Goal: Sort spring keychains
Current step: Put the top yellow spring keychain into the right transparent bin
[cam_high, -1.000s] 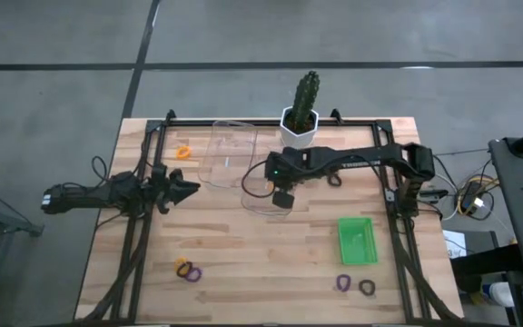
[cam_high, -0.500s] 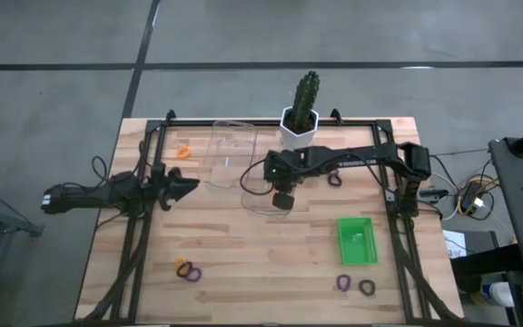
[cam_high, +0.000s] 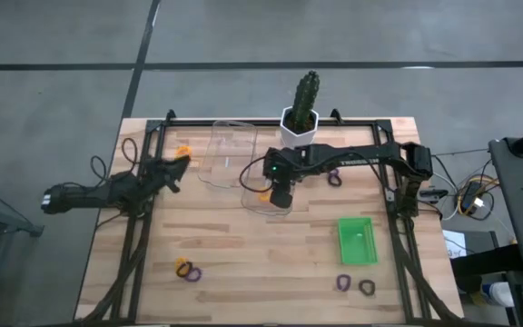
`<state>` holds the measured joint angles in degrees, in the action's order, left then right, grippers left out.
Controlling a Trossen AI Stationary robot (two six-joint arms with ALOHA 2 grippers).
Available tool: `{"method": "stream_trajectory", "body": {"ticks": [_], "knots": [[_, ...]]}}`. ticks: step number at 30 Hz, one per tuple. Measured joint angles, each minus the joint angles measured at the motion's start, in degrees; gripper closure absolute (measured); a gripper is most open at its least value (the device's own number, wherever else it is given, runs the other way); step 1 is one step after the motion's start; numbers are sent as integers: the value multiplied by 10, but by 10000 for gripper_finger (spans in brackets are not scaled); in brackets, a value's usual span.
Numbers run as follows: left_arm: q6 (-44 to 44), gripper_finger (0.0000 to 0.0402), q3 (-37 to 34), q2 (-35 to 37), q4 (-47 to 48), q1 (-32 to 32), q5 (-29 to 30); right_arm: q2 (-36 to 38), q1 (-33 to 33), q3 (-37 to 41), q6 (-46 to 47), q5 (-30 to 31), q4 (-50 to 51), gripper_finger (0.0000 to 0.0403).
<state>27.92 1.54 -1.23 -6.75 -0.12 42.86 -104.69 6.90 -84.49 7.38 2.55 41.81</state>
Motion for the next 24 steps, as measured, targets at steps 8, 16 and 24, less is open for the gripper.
{"method": "stream_trajectory", "body": {"ticks": [8, 16, 24], "knots": [[-57, 303, 51, -18, -2, 0, 97, 72, 0, -24, 2, 0, -1, 261], [-150, 303, 149, -131, 36, 0, 118, 162, -4, -25, 14, 0, -4, 264], [-156, 303, 336, -304, 285, 31, 201, 235, -20, -23, 23, -1, -3, 257]]}}
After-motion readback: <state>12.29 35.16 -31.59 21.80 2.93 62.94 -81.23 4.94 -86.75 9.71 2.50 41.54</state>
